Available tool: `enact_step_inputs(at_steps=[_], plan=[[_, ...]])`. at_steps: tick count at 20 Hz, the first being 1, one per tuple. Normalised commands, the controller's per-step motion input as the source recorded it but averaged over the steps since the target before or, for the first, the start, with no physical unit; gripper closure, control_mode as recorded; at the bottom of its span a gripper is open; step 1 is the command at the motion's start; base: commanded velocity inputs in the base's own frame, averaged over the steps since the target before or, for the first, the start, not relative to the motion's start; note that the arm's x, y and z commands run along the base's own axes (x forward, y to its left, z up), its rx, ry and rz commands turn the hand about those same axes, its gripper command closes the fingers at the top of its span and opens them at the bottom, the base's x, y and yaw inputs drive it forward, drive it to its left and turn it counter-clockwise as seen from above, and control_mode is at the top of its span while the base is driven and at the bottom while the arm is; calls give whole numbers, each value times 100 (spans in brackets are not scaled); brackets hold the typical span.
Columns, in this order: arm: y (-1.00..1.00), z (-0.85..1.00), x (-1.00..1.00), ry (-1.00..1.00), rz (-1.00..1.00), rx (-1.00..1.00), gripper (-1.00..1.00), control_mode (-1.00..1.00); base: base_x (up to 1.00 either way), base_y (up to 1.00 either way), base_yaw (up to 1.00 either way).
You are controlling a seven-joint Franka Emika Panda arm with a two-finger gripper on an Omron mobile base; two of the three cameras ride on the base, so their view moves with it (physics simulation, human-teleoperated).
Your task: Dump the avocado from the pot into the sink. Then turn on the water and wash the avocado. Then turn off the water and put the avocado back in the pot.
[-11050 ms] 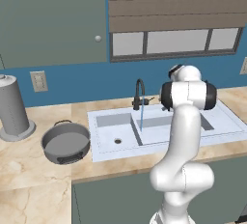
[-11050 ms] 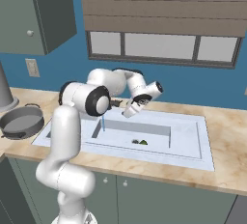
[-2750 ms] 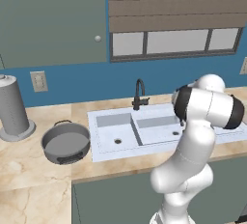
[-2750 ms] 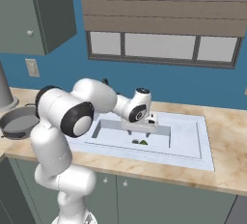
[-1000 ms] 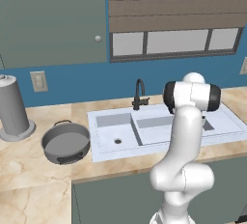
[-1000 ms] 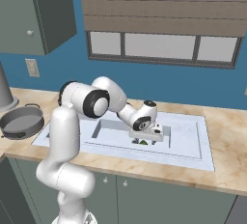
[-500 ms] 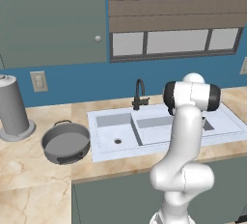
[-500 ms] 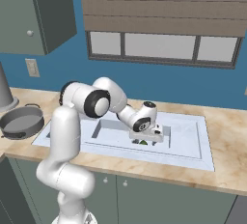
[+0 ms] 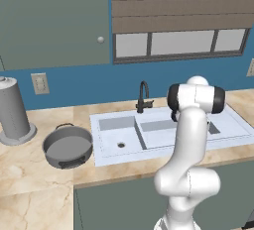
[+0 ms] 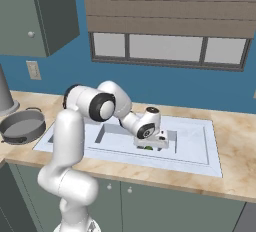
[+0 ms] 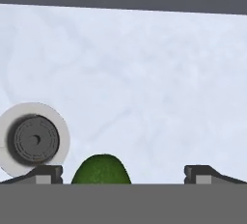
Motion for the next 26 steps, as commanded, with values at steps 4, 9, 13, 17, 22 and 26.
enact_step_inputs(at_steps=[4,9,13,17,22,26], plan=[[0,-28,0,1,0,0,-100,-100,0,0,0],[0,-37,0,3,0,0,-100,-100,0,0,0],[0,-29,-4,7,0,0,100,-100,0,0,0],[-3,-25,-61,8,0,6,100,-100,0,0,0],[-2,-23,-73,9,-2,5,100,-100,0,0,0],[0,-3,-38,4,-1,0,100,-100,0,0,0]])
